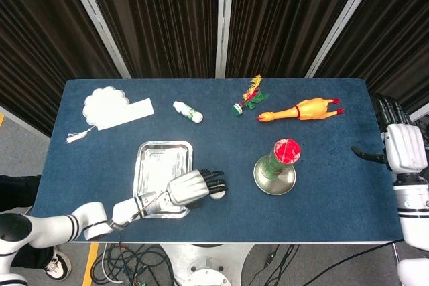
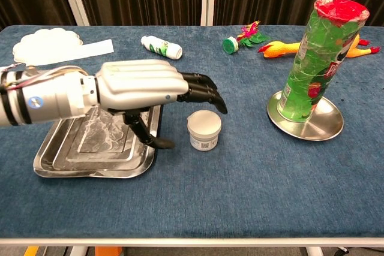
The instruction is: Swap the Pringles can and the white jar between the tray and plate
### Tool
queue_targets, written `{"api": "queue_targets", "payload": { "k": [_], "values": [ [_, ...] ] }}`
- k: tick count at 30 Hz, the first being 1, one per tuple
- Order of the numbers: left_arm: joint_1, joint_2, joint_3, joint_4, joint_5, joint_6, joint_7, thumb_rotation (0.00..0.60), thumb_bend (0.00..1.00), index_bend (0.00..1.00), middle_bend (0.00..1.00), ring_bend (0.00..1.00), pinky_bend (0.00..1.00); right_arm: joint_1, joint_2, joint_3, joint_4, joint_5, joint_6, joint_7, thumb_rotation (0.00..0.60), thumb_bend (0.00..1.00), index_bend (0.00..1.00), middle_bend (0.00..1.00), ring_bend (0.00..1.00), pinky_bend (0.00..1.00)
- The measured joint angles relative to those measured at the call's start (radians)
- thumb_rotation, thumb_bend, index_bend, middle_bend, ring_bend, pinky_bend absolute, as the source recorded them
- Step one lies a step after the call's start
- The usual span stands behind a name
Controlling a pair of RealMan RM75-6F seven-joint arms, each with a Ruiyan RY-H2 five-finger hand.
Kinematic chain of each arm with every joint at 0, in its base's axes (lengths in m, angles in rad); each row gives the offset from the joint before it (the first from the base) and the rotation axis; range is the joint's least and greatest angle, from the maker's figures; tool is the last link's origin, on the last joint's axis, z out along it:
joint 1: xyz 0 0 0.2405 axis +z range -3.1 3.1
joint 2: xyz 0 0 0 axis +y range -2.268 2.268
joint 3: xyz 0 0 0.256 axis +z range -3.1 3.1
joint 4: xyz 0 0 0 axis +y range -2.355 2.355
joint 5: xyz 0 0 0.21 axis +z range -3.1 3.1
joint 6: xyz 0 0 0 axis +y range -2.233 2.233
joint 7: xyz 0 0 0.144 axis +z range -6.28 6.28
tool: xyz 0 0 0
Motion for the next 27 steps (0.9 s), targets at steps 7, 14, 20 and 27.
{"api": "queue_targets", "payload": {
  "k": [7, 14, 20, 27],
  "values": [
    [-0.064, -0.057, 0.005, 0.101, -0.014, -0.027, -0.073, 0.600, 0.28, 0.19, 0.18, 0.12, 0.33, -0.011, 0.001, 0.001, 0.020, 0.001, -0.014, 0.034, 0.600, 0.06, 0.00, 0.05, 0.00, 0.14],
    [-0.093, -0.102, 0.027, 0.168, -0.025, -0.008, -0.108, 0.600, 0.30, 0.24, 0.26, 0.19, 0.40, -0.016, -0.006, 0.002, 0.048, -0.009, -0.026, 0.061, 0.600, 0.07, 0.00, 0.05, 0.00, 0.14],
    [-0.101, -0.115, 0.039, 0.194, -0.039, 0.010, -0.113, 0.600, 0.32, 0.27, 0.28, 0.22, 0.44, -0.022, -0.010, 0.003, 0.061, -0.010, -0.031, 0.067, 0.600, 0.07, 0.00, 0.05, 0.00, 0.14],
    [-0.104, -0.117, 0.052, 0.199, -0.052, 0.027, -0.112, 0.600, 0.35, 0.31, 0.32, 0.26, 0.48, -0.024, -0.014, 0.006, 0.062, -0.009, -0.038, 0.063, 0.600, 0.07, 0.00, 0.05, 0.00, 0.14]
  ]
}}
